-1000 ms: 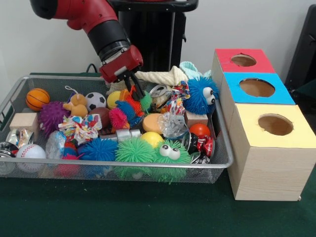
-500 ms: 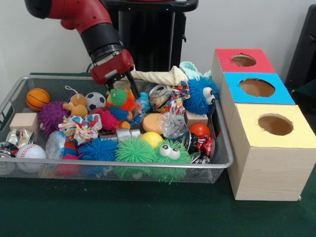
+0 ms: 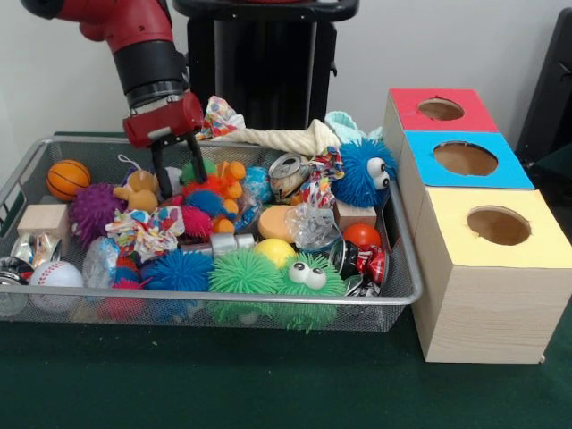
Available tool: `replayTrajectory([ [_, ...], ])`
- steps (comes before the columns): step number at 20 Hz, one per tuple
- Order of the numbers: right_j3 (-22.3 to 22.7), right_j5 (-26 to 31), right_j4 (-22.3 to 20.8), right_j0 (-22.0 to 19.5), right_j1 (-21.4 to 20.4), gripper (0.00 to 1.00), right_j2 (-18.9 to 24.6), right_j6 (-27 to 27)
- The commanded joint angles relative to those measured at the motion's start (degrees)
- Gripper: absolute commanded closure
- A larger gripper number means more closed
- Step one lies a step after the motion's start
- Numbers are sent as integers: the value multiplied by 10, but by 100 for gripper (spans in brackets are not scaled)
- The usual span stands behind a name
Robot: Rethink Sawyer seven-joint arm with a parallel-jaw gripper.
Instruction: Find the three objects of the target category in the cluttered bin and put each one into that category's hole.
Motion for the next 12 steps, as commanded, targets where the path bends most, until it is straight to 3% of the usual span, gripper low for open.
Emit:
replayTrajectory([
  [1,-74,75,-19,7,30,0,-1,-185],
  [12,-87,100,37,10,49,0,-29,-318],
])
